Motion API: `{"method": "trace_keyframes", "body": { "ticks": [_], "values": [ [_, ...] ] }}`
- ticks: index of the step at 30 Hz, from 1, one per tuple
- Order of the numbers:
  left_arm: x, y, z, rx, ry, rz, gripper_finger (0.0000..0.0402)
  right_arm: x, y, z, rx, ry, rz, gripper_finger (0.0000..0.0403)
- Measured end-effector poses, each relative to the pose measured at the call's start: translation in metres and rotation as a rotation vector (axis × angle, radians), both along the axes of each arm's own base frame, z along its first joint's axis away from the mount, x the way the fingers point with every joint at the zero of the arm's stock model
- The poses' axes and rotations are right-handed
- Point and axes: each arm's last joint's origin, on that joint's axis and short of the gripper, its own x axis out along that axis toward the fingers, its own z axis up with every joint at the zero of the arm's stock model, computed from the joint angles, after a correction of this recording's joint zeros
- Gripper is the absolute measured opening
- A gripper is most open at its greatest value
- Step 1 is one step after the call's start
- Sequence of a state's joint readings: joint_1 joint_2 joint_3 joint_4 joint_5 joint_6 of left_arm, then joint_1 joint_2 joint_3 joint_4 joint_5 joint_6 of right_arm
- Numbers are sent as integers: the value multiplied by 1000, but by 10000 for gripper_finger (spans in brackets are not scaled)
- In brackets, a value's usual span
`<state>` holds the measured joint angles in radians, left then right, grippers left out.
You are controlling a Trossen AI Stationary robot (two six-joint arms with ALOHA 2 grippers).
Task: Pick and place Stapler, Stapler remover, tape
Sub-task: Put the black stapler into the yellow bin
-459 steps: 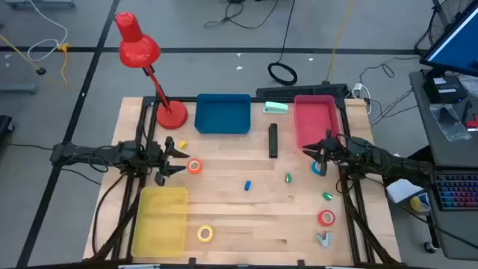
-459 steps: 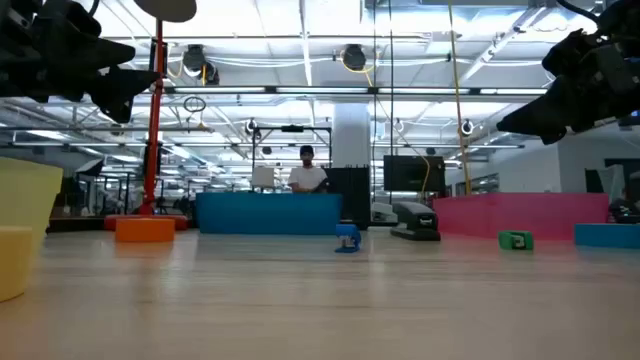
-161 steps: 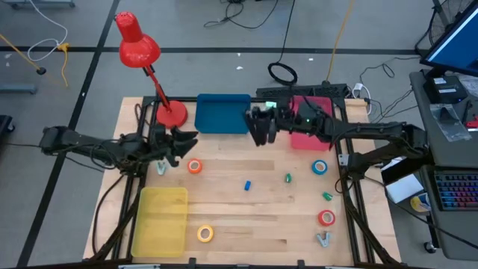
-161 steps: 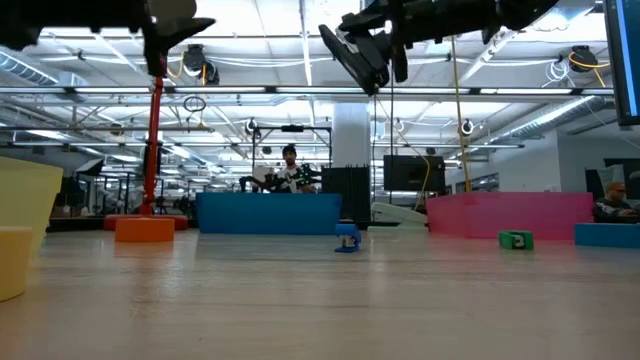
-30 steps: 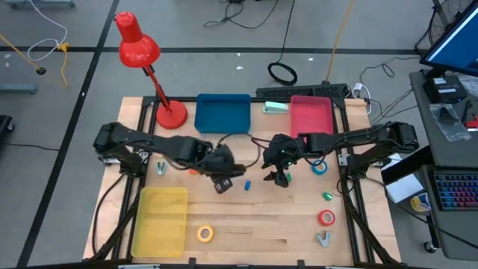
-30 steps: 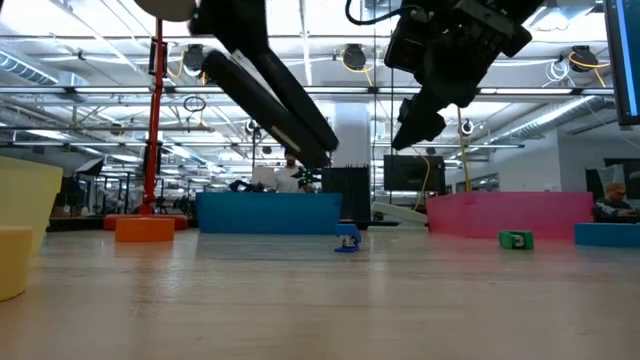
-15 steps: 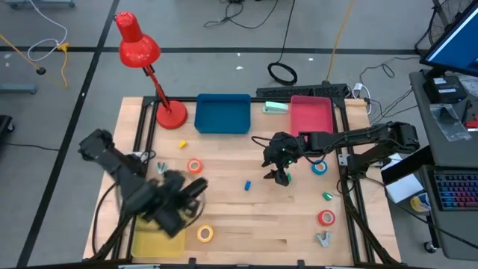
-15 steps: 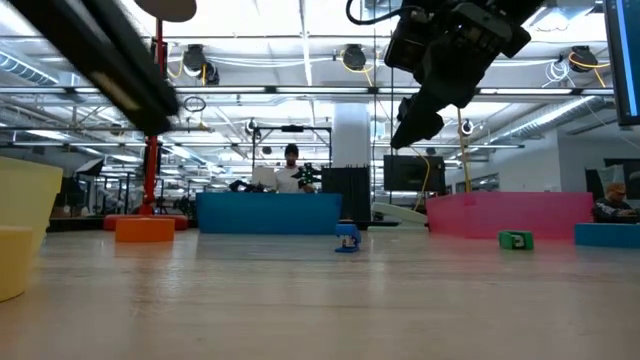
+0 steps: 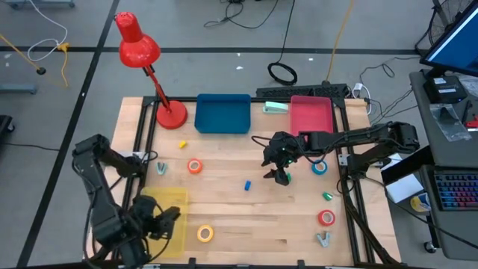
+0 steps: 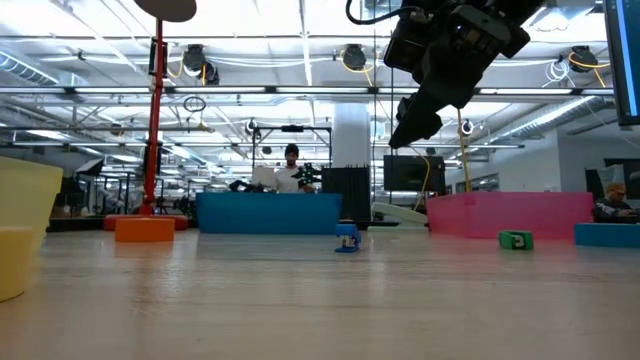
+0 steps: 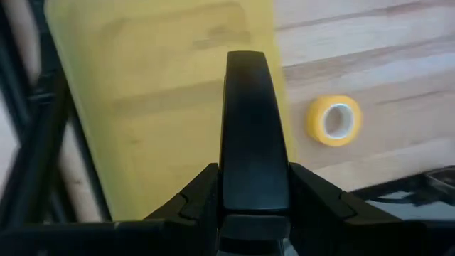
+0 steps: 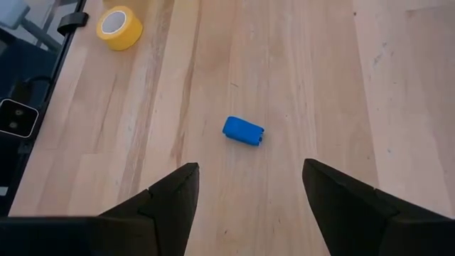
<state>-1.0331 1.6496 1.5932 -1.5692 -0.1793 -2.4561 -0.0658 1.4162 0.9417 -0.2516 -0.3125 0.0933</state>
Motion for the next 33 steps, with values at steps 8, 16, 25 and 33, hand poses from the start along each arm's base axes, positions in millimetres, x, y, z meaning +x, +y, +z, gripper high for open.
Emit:
{"method": "trace_keyframes", "body": {
  "ticks": [8,16,25,33],
  "values": [
    [-5,4,-22,63,70,5,134,0,0,0,-1,-1,0,242],
    [-8,11,-44,161,95,0,134,0,0,0,1,1,-3,238],
    [-11,14,-54,226,71,-26,134,0,0,0,0,-3,-6,238],
    [-2,6,-73,276,78,-20,134,4,-1,4,7,-49,-49,238]
  ]
}}
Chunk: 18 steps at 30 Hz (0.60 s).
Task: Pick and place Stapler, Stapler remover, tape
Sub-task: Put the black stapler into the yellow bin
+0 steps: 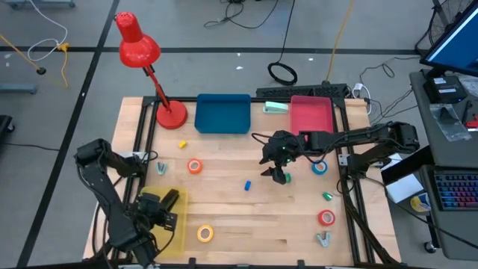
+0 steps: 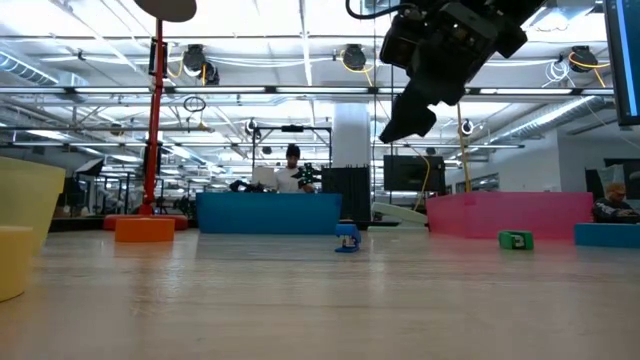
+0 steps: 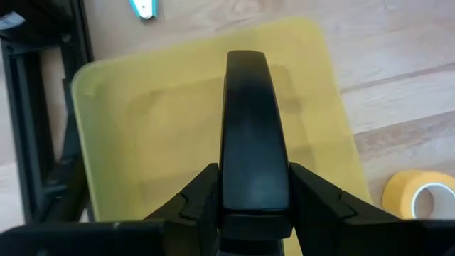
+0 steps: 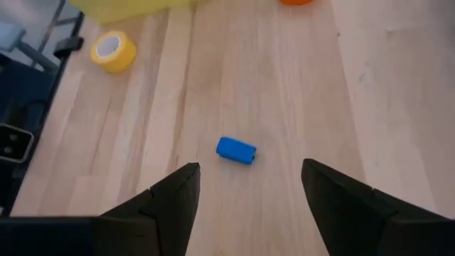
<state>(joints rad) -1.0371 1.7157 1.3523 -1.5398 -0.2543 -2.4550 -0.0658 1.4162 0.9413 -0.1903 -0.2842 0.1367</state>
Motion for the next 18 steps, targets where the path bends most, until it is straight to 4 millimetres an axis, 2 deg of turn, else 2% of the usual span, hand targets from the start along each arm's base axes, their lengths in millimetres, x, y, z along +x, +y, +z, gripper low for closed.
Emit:
{"method": "trace_keyframes", "body": {
  "ticks": [8,15,18],
  "values": [
    [10,-7,-19,39,25,18,134,0,0,0,6,-2,-5,238],
    [13,-11,-22,7,4,12,134,0,0,0,6,-2,-5,238],
    [14,-12,-23,-9,-4,12,162,0,0,0,6,-2,-4,238]
  ]
}}
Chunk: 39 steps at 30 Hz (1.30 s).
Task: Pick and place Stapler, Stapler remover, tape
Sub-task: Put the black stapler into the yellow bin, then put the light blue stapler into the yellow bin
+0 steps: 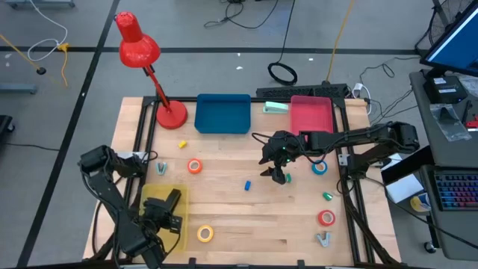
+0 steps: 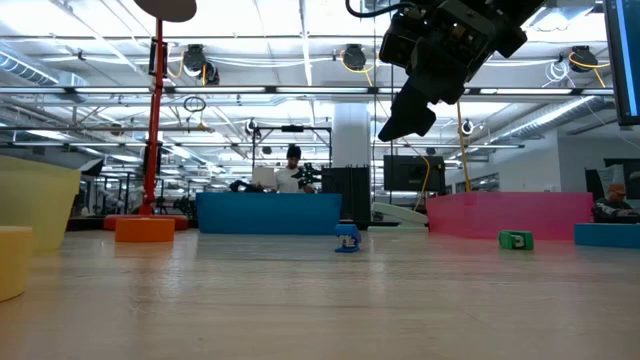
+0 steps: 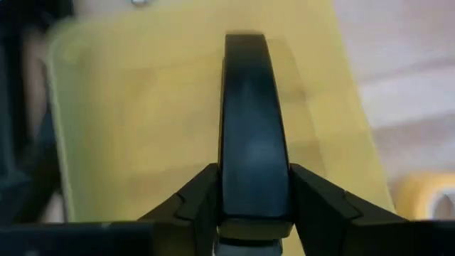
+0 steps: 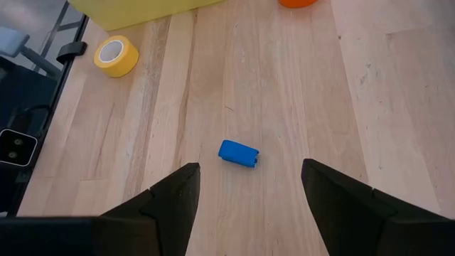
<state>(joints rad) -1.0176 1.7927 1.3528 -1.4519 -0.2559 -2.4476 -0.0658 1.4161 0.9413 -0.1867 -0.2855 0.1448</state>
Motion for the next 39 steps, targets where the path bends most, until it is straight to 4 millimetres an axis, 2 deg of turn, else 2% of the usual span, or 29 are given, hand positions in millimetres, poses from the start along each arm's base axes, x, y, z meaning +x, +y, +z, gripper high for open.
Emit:
{"method": "trace_keyframes", "body": {
  "ticks": [3,6,11,16,21,26,32,39],
  "values": [
    [1,-2,-1,-20,-16,-1,208,0,0,0,0,0,0,238],
    [2,-4,-2,-37,-28,-1,230,0,0,0,-1,-4,0,238],
    [2,-3,5,-42,-32,0,228,0,0,0,-4,-5,5,238],
    [-3,6,39,-55,-62,-10,213,0,0,0,-3,-5,7,238],
    [-4,26,73,12,-256,-108,202,-2,0,-2,-1,24,8,238],
    [6,50,92,112,-358,-219,190,-8,1,-8,20,121,-7,238],
    [26,77,100,230,-285,-339,178,-16,1,-14,34,223,-17,238],
    [50,107,100,302,-138,-402,172,-16,1,-14,35,229,-17,238]
  ]
}}
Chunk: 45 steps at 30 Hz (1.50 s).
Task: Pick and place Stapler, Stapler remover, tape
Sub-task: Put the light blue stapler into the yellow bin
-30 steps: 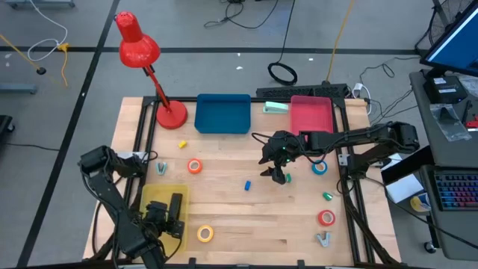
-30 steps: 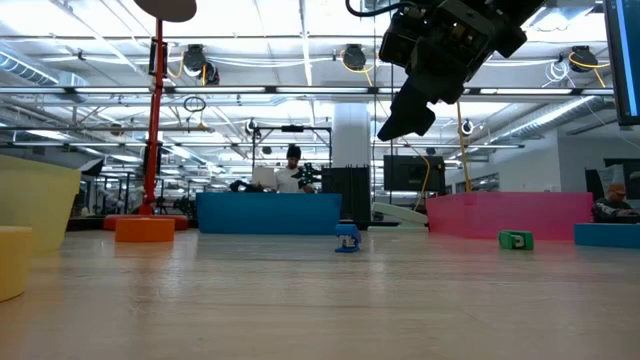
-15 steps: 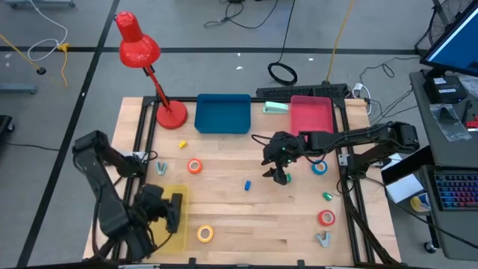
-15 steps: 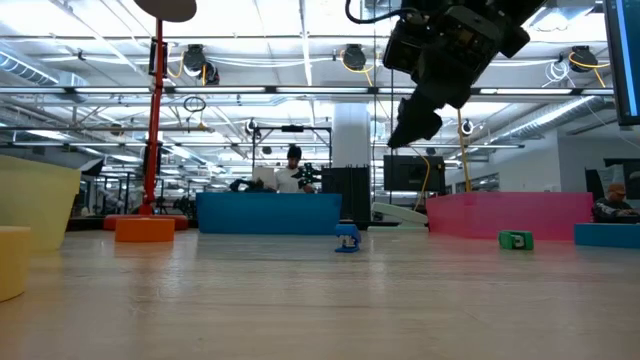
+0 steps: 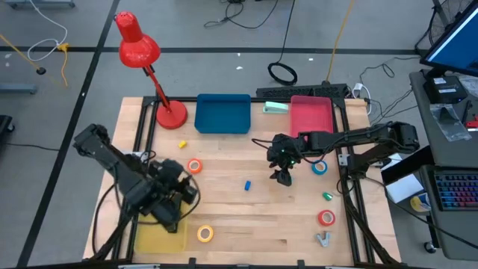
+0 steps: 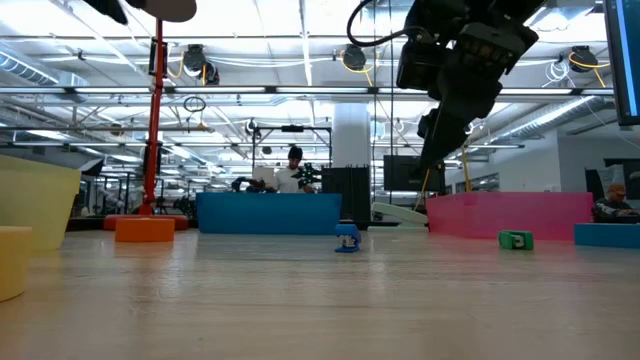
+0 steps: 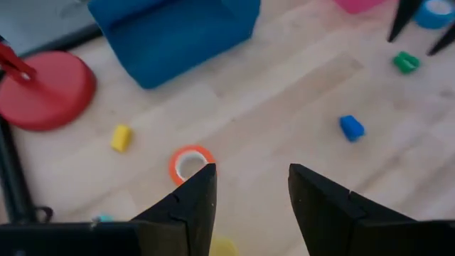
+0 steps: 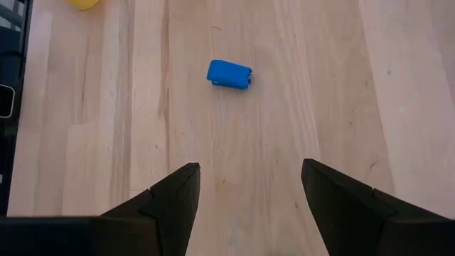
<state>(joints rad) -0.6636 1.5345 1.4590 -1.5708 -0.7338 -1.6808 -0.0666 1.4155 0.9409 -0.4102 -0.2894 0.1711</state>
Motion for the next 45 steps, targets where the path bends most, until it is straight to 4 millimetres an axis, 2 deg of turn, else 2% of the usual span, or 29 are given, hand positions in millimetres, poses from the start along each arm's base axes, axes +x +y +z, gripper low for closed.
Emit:
{"method": "trace_keyframes", "body": {
  "ticks": [7,13,24,41,45],
  "values": [
    [15,27,0,44,78,23,172,-3,0,-2,3,44,0,238],
    [23,41,0,72,136,8,172,-11,1,-6,24,137,-26,238],
    [40,51,-1,56,155,-99,172,-25,0,-13,-10,305,-61,238],
    [60,70,-1,-5,181,-229,172,-26,0,-13,-31,309,-29,238],
    [62,76,-1,-14,201,-240,172,-28,-3,-7,-115,280,-67,238]
  ]
}}
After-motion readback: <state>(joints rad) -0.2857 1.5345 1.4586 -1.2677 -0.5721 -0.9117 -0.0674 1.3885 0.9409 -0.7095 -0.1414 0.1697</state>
